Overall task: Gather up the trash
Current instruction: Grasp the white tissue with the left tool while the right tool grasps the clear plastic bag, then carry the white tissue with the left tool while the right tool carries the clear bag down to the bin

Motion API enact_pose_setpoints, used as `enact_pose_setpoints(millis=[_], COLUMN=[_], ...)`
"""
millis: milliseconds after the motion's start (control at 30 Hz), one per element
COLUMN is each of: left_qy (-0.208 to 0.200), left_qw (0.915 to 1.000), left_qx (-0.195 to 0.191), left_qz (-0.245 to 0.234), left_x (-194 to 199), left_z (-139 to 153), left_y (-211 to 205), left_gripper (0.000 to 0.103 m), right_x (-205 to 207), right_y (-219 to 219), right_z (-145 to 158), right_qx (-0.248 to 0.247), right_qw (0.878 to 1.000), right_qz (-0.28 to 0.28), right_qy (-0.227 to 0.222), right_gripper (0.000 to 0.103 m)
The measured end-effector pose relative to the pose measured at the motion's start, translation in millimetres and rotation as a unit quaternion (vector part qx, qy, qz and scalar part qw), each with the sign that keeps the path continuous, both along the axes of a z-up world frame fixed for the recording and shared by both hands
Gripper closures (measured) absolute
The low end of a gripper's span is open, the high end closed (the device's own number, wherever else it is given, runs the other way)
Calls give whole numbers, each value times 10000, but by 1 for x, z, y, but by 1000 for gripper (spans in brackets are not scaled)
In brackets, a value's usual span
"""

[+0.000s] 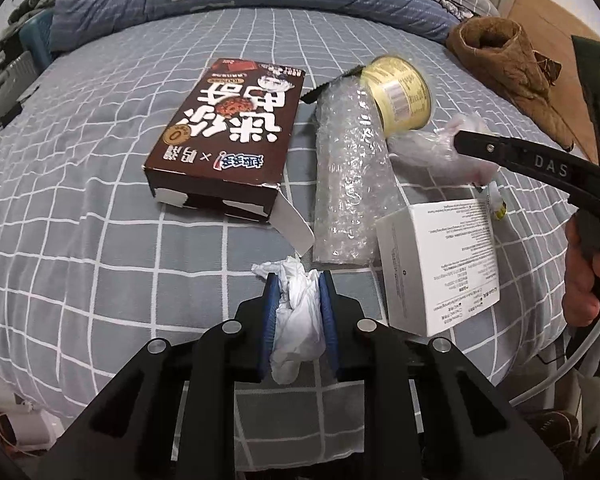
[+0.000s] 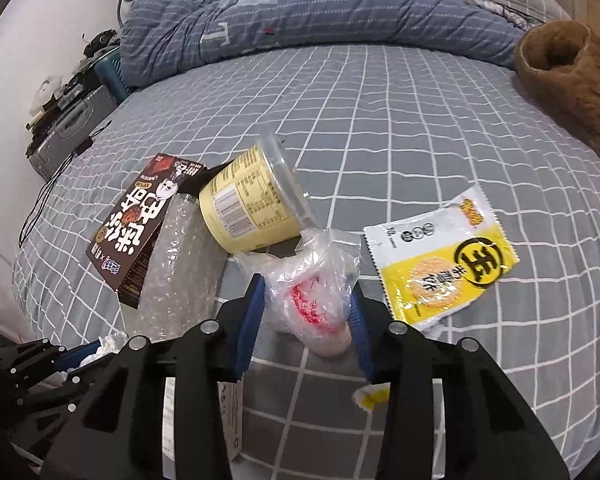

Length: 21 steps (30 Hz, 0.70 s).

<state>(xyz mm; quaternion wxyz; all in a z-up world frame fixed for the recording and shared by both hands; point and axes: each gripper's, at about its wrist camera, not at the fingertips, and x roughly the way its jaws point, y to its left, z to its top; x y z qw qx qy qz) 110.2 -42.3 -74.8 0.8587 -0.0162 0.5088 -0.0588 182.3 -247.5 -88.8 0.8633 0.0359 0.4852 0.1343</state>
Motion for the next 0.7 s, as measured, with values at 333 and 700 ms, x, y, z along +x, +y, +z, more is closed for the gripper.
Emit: enact_pose_setpoints(millis=[333, 700], left_qy=[-124, -233], left_qw=[9999, 9996], left_qx=[-92, -130], left_qz=[65, 97], left_x=[-14, -33], left_z=[22, 46], left_y=[9, 13], left_gripper=[83, 83], right_x=[-23, -62], right_y=[-8, -11], right_z=[22, 51], right_qx=[-57, -189], right_qw=[9995, 9979], right_qz=[-265, -482], right_qy=[-165, -380], right_gripper=[64, 64])
